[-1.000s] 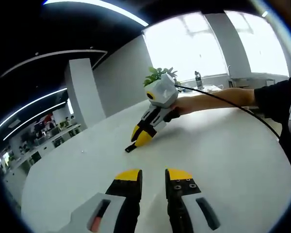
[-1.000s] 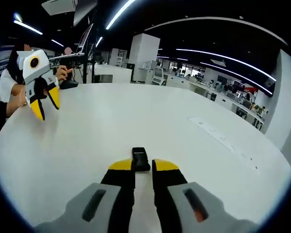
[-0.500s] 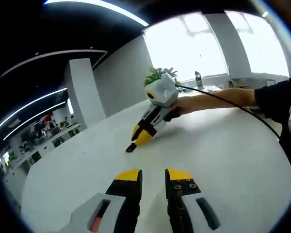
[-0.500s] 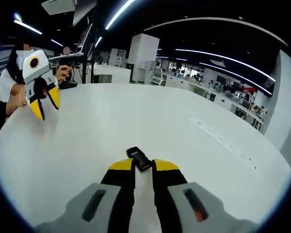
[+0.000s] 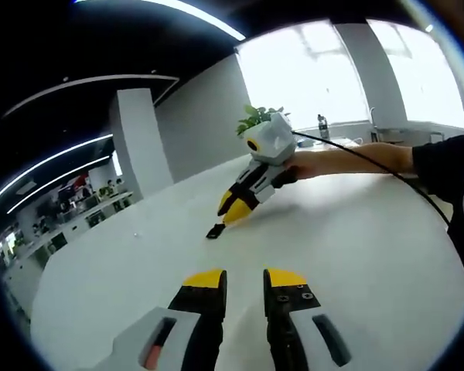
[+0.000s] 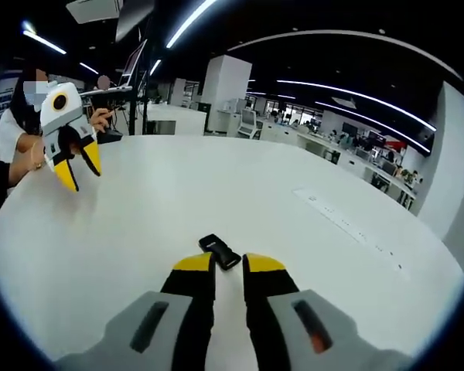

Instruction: Snap the two parts of the plastic buckle together until the buckle closes and remains connected.

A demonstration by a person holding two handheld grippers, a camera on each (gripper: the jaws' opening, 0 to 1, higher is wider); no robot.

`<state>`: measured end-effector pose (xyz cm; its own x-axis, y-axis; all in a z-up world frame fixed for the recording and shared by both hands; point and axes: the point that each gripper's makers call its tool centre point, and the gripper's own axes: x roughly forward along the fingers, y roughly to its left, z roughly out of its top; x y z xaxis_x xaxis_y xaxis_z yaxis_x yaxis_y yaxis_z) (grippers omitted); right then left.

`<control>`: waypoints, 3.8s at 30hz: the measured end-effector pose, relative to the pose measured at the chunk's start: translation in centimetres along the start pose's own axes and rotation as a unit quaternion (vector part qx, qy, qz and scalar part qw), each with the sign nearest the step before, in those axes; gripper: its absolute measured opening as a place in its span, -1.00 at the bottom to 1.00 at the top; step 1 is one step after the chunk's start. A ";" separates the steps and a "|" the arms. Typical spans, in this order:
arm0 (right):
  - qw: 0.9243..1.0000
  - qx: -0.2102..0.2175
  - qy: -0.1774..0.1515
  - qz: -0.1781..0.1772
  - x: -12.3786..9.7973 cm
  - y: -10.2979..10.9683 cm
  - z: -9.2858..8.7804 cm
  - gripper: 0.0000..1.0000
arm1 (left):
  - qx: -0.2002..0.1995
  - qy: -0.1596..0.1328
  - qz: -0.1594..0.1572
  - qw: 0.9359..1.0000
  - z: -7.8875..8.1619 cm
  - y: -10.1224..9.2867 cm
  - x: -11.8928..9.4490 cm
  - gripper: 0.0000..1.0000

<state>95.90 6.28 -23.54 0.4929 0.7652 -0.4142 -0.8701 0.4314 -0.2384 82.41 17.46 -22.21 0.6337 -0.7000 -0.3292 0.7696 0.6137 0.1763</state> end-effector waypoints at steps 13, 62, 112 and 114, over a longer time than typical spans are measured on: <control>1.000 -0.009 -0.014 -0.013 -1.5 1.3 0.9 -0.72 | -0.025 0.011 0.024 0.999 -0.5 1.1 -0.2 -0.64; 0.999 0.007 -0.043 -0.029 -10.7 10.1 2.7 -0.69 | -0.047 0.022 0.156 0.986 -0.1 -1.0 -8.1 -0.60; 0.983 0.069 -0.071 -0.157 -19.6 15.8 -0.9 -0.60 | -0.060 -0.018 0.279 0.958 -2.2 -7.1 -17.2 -0.58; 0.982 0.064 -0.067 -0.164 -19.5 15.8 -1.1 -0.60 | -0.059 -0.017 0.287 0.956 -2.3 -7.0 -17.5 -0.58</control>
<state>72.56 -2.37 -20.18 0.7487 0.6278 -0.2128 -0.6628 0.7144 -0.2244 65.80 26.21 -19.79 0.9528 -0.2458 -0.1784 0.2813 0.9356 0.2132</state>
